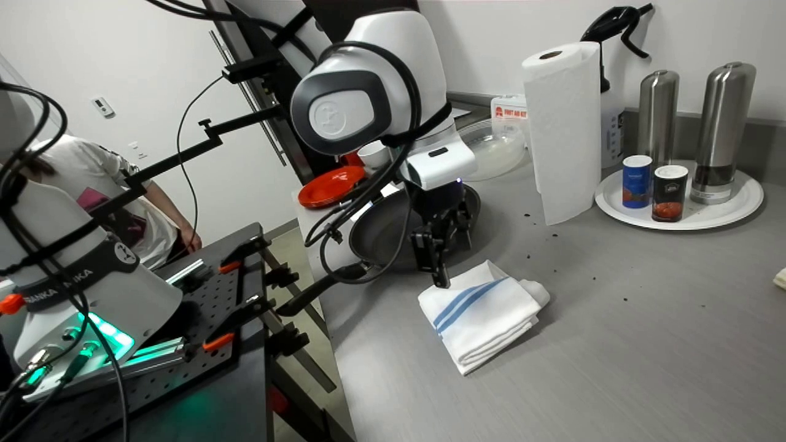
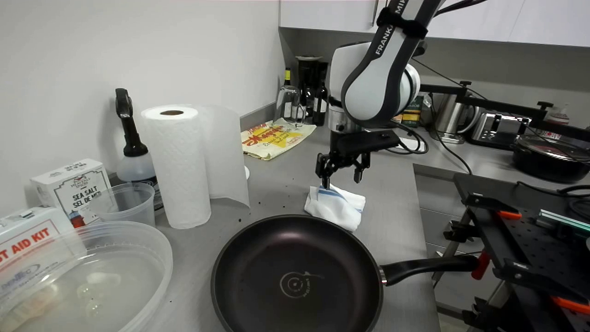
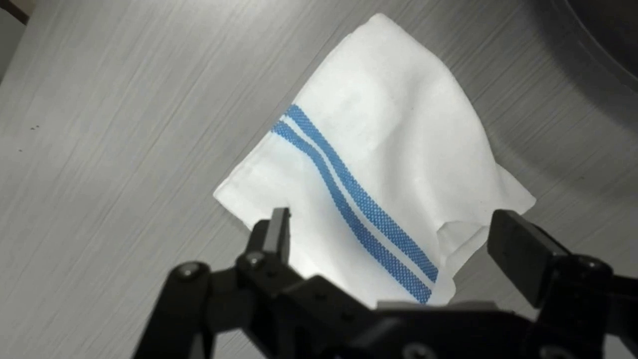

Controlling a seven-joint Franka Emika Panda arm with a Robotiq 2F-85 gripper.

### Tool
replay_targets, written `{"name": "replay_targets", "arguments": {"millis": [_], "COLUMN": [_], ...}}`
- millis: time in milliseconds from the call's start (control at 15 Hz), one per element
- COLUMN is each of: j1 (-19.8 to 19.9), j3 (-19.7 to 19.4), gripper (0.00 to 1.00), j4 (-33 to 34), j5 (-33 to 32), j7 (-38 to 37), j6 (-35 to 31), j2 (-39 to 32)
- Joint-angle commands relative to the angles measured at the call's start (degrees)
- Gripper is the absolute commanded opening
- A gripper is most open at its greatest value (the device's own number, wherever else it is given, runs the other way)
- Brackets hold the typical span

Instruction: Pick up the kitchen cloth and wipe the pan

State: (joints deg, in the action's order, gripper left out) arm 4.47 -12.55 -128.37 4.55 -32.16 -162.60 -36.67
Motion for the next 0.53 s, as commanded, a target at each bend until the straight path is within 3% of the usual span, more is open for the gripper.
{"name": "replay_targets", "arguments": {"millis": [0, 467], "j1": [-0.2, 0.4], "j3": [0.2, 0.8], "gripper": [1.00, 1.00], "j4": [2.0, 2.7], "j5": [3.4, 4.5], "j7": [2.8, 6.3], "j6": [-0.2, 1.1], "j2": [-1.9, -2.1]}}
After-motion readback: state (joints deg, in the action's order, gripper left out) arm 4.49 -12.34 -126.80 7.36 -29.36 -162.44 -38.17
